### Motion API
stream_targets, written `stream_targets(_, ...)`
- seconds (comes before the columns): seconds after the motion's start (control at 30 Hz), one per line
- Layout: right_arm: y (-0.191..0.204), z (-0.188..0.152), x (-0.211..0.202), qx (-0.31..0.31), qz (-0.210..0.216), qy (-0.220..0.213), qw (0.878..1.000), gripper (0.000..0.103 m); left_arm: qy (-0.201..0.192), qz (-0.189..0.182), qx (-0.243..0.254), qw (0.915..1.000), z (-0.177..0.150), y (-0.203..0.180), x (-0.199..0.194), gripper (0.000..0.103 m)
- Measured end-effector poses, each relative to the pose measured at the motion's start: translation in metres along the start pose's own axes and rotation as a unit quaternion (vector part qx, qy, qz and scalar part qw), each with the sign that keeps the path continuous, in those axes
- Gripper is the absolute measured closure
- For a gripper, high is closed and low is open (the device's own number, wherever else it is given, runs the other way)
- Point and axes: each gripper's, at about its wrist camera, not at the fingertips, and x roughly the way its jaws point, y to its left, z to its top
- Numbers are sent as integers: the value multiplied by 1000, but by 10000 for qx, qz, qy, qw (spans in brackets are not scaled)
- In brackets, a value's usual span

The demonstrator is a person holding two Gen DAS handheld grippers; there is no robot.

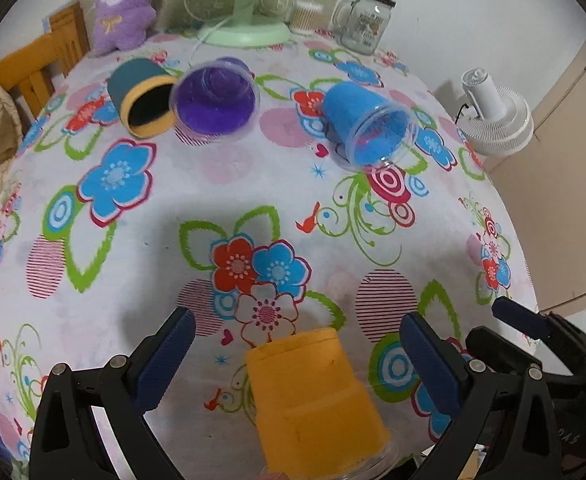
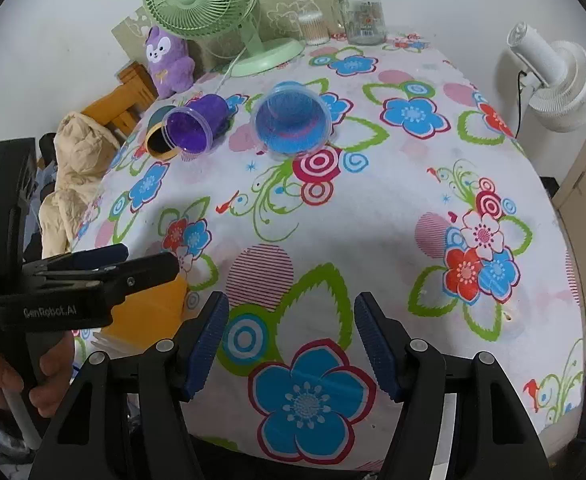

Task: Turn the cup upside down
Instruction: 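Close the left gripper on the orange cup while the right gripper releases it, then rotate the orange cup in the left gripper so its opening faces down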

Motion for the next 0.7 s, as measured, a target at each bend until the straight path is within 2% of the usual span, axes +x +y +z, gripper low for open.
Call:
stream_targets(0.1, 0, -1, 5, 7, 35, 44, 10000, 35, 185, 169, 17, 9997, 2, 0, 7, 0)
stream_targets(0.27, 5, 0, 10, -41, 163, 76, 9998, 35, 449, 245, 19, 9987, -2, 3, 16, 0)
stream_targets(0.7, 6, 0, 11, -24, 173, 99, 9998, 34, 686, 296, -8, 9972, -5, 3, 26, 0)
